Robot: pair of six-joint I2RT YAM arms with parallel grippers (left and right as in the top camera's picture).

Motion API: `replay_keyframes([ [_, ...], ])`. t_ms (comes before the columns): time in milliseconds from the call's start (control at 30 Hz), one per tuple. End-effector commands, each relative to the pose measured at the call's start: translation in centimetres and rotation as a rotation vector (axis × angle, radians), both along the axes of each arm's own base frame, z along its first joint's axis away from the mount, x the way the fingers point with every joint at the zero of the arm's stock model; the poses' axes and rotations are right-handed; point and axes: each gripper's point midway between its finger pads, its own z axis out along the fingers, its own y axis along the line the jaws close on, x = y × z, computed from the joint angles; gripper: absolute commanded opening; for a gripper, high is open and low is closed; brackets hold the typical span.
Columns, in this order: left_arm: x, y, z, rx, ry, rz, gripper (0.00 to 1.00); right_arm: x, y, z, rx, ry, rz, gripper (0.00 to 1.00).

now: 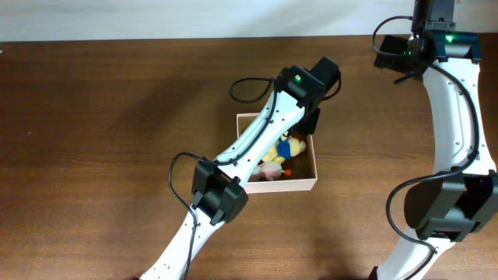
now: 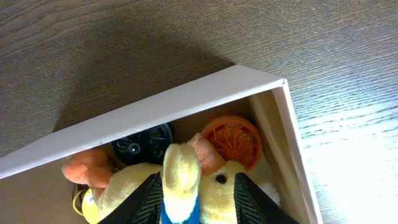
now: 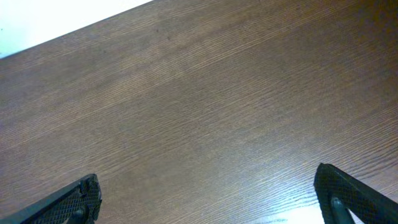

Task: Pack container
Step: 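Lower the bunny into the box and push it down with the left gripper, then open the left gripper and lift it out of the box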

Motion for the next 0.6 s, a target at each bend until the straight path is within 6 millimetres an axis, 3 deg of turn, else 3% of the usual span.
replay_keyframes([
  [0,0.3,-0.1,2.8,-0.044,-0.044,-0.012,0.39,0.2,-0.1,0.2,-0.001,-0.006,0.001,0.99],
  [133,0.5,0.1,2.5,-0.028,-0.050,-0.016,0.39,0.2,-0.1,0.2,-0.001,-0.006,0.001,0.99],
  [367,0.2,0.5,0.2,0.018,-0.004,-0.016,0.38,0.2,-0.1,0.2,-0.001,-0.007,0.000,0.99],
  [467,0.7,0.9,0.3,0.040,-0.031,-0.008,0.21,0.1,-0.1,0.2,-0.001,-0.006,0.001,0.99],
  [567,0.8,1.1,0.3,0.045,-0.034,-0.005,0.21,0.2,-0.1,0.2,-0.001,-0.006,0.001,0.99],
])
